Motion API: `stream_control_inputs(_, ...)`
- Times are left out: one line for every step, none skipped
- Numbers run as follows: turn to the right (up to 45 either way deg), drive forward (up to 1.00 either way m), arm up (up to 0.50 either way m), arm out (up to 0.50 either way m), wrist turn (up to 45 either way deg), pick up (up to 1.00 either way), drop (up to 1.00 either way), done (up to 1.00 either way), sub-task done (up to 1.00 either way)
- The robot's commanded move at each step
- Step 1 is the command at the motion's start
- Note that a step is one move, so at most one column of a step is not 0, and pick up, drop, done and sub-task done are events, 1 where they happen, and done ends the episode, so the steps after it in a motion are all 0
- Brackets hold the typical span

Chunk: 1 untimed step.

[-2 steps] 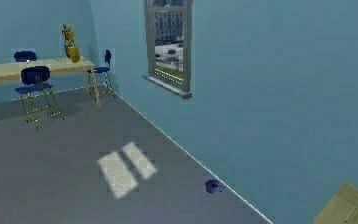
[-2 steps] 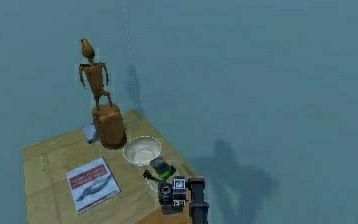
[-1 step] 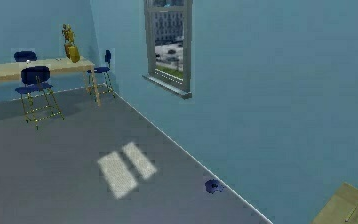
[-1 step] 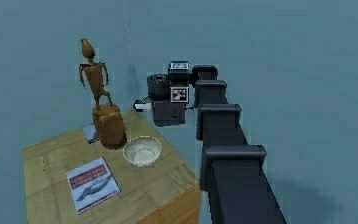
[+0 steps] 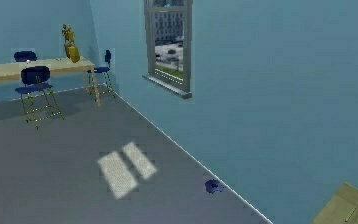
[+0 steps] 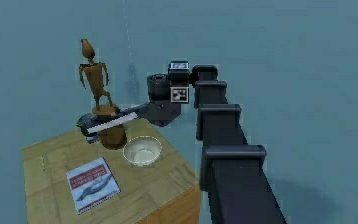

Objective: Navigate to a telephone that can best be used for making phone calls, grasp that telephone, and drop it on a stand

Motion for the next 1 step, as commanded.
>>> stream_control_inputs(0.0, 0.00, 0.00, 0.00, -45.0, 0.00, 0.00, 0.00, 0.00)
